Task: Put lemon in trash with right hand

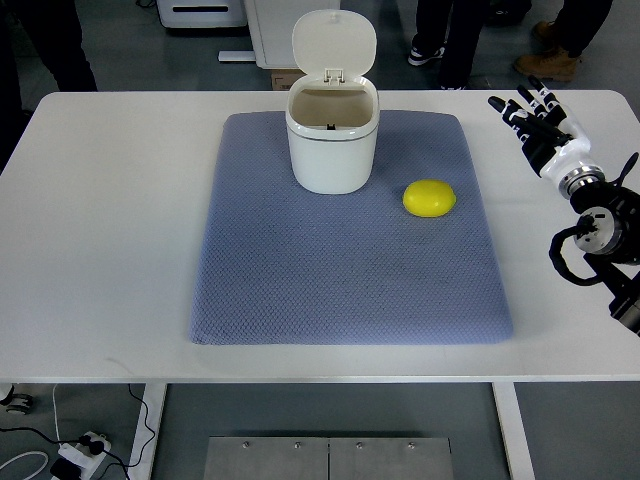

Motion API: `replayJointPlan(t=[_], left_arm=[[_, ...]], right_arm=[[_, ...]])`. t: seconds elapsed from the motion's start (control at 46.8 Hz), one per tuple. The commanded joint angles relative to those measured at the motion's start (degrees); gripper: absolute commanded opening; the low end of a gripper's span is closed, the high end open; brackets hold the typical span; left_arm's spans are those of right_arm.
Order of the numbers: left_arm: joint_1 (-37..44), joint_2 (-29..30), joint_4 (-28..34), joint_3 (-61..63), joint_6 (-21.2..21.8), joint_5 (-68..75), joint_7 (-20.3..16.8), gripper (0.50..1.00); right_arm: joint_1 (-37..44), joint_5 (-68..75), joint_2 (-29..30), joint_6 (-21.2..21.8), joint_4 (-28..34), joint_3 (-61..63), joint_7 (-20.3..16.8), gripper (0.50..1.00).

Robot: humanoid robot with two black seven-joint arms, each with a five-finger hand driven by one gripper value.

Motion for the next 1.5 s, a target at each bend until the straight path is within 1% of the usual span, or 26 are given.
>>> replayJointPlan(t=[0.0,0.128,0.278,0.47,0.62,0.727,0.791,0.919,1.09,1.154,1.39,1.475], left_arm=[[0.08,0.00,0.02,-0.08,0.05,0.26,0.00,1.000],[-0.89,0.00,0.10,-0.16,0.22,-0.26,0.09,1.000],[1.39,0.00,0.10,-0.16,0.22,-0.18,0.09,1.000],[1.31,0.00,0.10,-0.08,0.14,-0.09,0.09,1.000],[1.40,0.00,0.10,-0.16,0.14,-0.09,0.09,1.000],[1.31,0.00,0.10,-0.08,0.14,-0.09,0.09,1.000],[1.40,0.00,0.10,-0.08,0.14,-0.09,0.09,1.000],[1.40,0.00,0.10,-0.08,0.14,-0.09,0.09,1.000],[1.40,0.00,0.10,-0.08,0.14,-0.09,0.09,1.000],[1.40,0.00,0.10,-0.08,0.14,-0.09,0.09,1.000],[1.40,0.00,0.10,-0.08,0.14,-0.09,0.09,1.000],[1.40,0.00,0.10,-0.08,0.14,-0.09,0.09,1.000]], right_arm=[[0.22,-0.04,0.15,0.01,0.01,0.00,0.00,1.000],[0.40,0.05,0.15,-0.08,-0.08,-0.09,0.00,1.000],[0.40,0.05,0.15,-0.26,-0.08,-0.09,0.00,1.000],[0.57,0.49,0.15,-0.08,-0.08,0.27,-0.79,1.000],[0.66,0.49,0.15,-0.34,-0.08,0.35,0.35,1.000],[1.01,0.49,-0.55,-0.26,0.01,0.35,2.02,1.000],[1.10,0.49,-1.78,-0.17,0.01,0.35,2.03,1.000],[0.75,0.49,-1.17,-0.26,-0.08,0.35,2.29,1.000],[1.10,0.49,0.41,-2.71,-0.43,0.44,2.20,1.000],[1.28,0.49,0.33,-2.80,-0.17,0.27,2.11,1.000],[2.59,-0.47,-0.46,-2.72,0.18,-4.12,1.67,1.000],[3.56,-3.63,-1.87,-2.72,0.36,-7.90,0.80,1.000]])
